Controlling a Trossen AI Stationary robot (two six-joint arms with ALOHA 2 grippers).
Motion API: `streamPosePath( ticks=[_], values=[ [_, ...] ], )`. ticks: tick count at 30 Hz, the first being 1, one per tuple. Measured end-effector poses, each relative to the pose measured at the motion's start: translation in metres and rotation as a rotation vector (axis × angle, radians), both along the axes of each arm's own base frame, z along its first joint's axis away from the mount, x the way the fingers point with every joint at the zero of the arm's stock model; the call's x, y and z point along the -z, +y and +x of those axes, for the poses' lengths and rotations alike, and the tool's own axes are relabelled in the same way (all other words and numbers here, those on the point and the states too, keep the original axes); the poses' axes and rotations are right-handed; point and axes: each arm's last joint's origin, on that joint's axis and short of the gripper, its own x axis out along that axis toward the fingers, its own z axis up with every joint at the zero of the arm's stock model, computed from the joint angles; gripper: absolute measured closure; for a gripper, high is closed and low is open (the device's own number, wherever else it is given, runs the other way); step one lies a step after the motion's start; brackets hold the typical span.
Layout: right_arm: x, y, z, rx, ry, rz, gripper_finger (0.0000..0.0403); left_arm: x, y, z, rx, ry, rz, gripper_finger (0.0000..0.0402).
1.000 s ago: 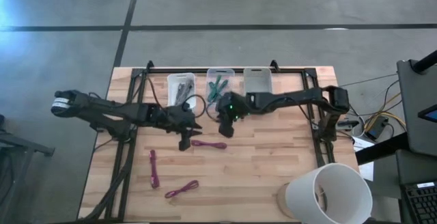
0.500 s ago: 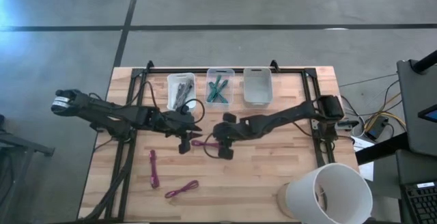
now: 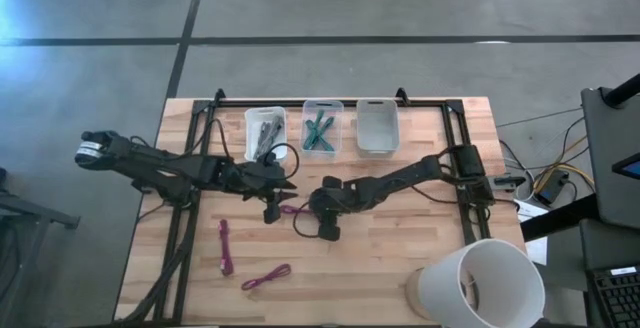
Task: Pick & Place USB Port
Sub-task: Put the top right pink charger cable into the gray bin
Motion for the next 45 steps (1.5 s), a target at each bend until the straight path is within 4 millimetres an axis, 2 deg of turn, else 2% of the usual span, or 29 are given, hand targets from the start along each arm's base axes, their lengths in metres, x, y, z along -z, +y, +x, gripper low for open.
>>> streamPosePath(
  ticks=[8, 14, 18, 21, 27, 33, 41, 45],
  values=[
    [0.013, 0.0, 0.002, 0.005, 0.025, 0.012, 0.0274, 0.0, 0.0, 0.0, 0.0, 0.001, 0.0, 0.0298],
    [0.012, 0.0, 0.002, 0.01, 0.027, 0.011, 0.0331, 0.002, 0.0, 0.0, 0.0, 0.006, 0.0, 0.0298],
    [0.004, 0.0, -0.001, -0.015, 0.06, 0.003, 0.0373, 0.008, 0.0, -0.002, -0.005, 0.019, -0.005, 0.0298],
    [-0.009, -0.001, -0.007, -0.005, 0.1, 0.009, 0.0386, 0.011, 0.0, -0.003, -0.014, 0.029, -0.016, 0.0298],
    [-0.05, -0.01, -0.026, 0.105, 0.124, -0.018, 0.0384, 0.013, 0.0, -0.003, -0.017, 0.032, -0.02, 0.0298],
    [-0.089, -0.022, -0.057, 0.257, 0.158, -0.173, 0.0384, 0.015, 0.0, -0.003, -0.017, 0.033, -0.021, 0.0298],
    [-0.135, -0.057, -0.096, 0.451, 0.097, -0.229, 0.0384, 0.013, 0.0, -0.002, -0.016, 0.0, -0.026, 0.0298],
    [-0.141, -0.082, -0.111, 0.572, 0.07, -0.204, 0.0384, 0.013, 0.0, -0.002, -0.016, 0.0, -0.026, 0.0298]
  ],
)
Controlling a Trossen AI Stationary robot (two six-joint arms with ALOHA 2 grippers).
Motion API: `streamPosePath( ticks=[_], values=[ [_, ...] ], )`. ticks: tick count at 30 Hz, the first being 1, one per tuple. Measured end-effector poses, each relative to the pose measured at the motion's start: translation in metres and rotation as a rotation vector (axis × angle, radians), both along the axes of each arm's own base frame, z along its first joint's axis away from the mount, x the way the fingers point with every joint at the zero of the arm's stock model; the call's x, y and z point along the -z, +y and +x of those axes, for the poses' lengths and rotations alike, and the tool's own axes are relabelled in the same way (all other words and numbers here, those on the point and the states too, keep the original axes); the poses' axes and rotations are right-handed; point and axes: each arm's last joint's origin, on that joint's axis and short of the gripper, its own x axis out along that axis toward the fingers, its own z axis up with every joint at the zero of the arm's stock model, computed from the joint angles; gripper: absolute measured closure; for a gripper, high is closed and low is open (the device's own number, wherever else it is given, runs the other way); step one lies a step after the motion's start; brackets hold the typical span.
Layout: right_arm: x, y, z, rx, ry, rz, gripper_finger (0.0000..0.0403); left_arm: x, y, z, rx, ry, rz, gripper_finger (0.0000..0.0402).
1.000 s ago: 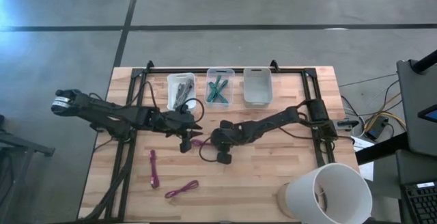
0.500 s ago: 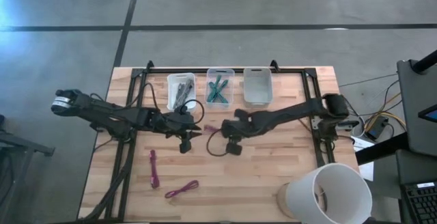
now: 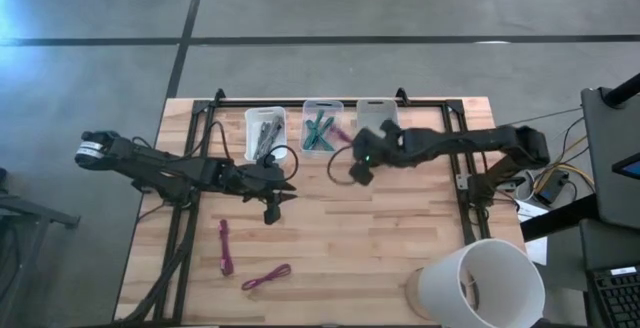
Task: Pick & Place USB Port
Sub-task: Put the top right pink charger cable into the gray bin
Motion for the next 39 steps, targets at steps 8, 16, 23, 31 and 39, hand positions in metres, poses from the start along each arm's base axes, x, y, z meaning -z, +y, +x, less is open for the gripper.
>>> streamPosePath(
  ticks=[8, 16, 23, 31, 39],
  values=[
    [0.029, -0.057, -0.031, 0.334, 0.023, 0.01, 0.0383, 0.0, 0.0, 0.0, 0.0, 0.0, 0.0, 0.0298],
    [0.063, -0.103, -0.051, 0.508, -0.051, 0.028, 0.0383, 0.0, 0.0, 0.0, -0.001, -0.001, 0.0, 0.0298],
    [0.078, -0.118, -0.055, 0.475, -0.195, 0.13, 0.0383, 0.0, 0.0, 0.0, 0.0, -0.001, 0.0, 0.0298],
    [0.104, -0.115, -0.06, 0.486, -0.108, 0.161, 0.0383, 0.0, 0.0, 0.0, 0.002, -0.001, 0.003, 0.0298],
    [0.111, -0.117, -0.057, 0.486, -0.085, 0.167, 0.0382, 0.0, 0.0, 0.0, 0.002, -0.001, 0.003, 0.0298]
  ],
)
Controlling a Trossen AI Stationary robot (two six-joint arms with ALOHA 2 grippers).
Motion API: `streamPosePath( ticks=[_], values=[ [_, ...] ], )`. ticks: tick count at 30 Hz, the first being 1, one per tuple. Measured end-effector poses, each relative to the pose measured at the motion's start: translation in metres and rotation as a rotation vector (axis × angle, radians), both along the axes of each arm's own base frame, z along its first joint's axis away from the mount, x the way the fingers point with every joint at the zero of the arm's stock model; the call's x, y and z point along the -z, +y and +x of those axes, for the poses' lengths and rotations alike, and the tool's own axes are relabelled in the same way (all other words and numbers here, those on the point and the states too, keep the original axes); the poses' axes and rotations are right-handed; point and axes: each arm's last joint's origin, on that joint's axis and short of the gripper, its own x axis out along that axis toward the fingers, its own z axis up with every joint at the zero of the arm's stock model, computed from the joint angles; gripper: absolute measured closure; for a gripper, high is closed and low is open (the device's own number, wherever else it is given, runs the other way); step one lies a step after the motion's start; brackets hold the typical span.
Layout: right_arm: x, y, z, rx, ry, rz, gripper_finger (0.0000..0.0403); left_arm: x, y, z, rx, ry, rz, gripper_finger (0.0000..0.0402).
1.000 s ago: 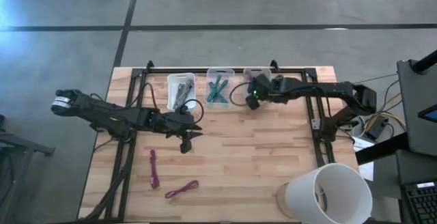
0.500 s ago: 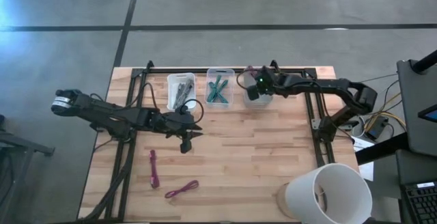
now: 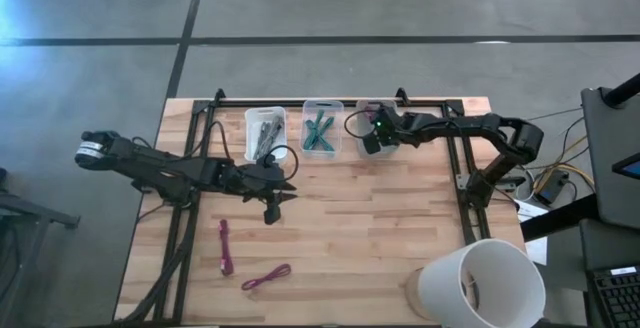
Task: Pick & Place USB Port
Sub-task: Put the top right pink charger cable into the gray bin
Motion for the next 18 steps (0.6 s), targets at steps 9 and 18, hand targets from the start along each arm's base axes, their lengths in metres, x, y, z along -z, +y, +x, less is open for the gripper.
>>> streamPosePath(
  ticks=[9, 18],
  values=[
    [0.008, -0.001, 0.003, -0.008, 0.026, 0.016, 0.035, 0.0, 0.0, 0.0, 0.0, -0.001, 0.0, 0.0298],
    [0.011, -0.001, 0.003, -0.008, 0.039, 0.023, 0.0319, 0.0, 0.0, 0.0, 0.0, -0.001, 0.0, 0.0298]
  ],
)
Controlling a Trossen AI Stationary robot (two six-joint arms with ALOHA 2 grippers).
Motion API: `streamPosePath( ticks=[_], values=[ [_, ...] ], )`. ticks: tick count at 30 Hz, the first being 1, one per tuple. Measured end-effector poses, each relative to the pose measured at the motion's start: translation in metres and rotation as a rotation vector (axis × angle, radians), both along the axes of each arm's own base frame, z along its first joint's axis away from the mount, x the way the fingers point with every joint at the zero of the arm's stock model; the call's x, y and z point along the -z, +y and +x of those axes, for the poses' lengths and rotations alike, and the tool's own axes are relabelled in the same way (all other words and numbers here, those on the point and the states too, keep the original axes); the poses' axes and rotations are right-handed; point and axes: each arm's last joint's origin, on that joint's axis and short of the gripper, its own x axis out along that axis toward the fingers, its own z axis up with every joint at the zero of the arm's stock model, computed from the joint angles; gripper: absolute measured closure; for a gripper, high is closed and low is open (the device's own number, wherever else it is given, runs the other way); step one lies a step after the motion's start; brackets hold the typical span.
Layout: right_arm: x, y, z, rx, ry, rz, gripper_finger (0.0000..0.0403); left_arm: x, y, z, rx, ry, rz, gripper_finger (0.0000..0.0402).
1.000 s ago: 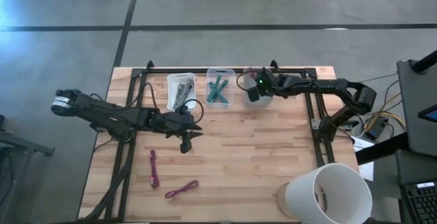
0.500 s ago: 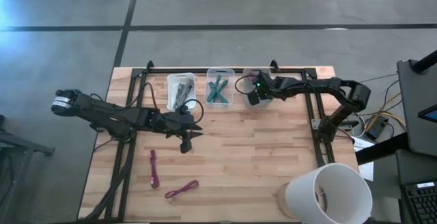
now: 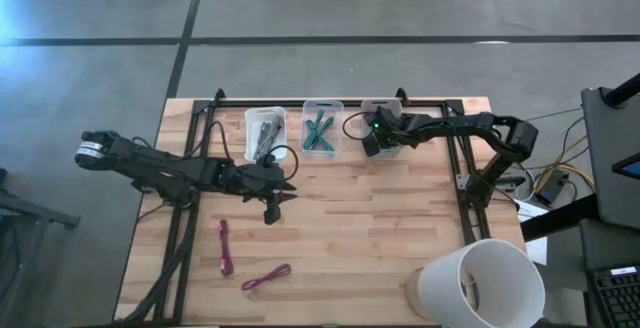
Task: Pick & Place USB Port
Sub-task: Put the top right pink charger cable into the gray bin, then put the right pink charger cable into the gray bin
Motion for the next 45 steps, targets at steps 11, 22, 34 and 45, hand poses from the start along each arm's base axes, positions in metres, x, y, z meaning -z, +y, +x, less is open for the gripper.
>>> streamPosePath(
  ticks=[11, 22, 34, 45],
  values=[
    [-0.01, -0.003, 0.007, -0.048, -0.009, -0.028, 0.0284, 0.0, 0.0, 0.0, 0.0, 0.0, 0.0, 0.0298],
    [-0.048, 0.01, 0.042, -0.259, -0.108, -0.016, 0.028, 0.0, 0.0, 0.0, -0.014, -0.001, -0.024, 0.0298],
    [-0.089, 0.073, 0.083, -0.595, -0.141, -0.094, 0.0282, 0.001, -0.019, -0.003, 0.094, 0.009, -0.004, 0.0298],
    [-0.094, 0.13, 0.094, -0.786, -0.159, -0.104, 0.0278, 0.018, -0.051, -0.019, 0.087, 0.111, -0.24, 0.0298]
  ],
)
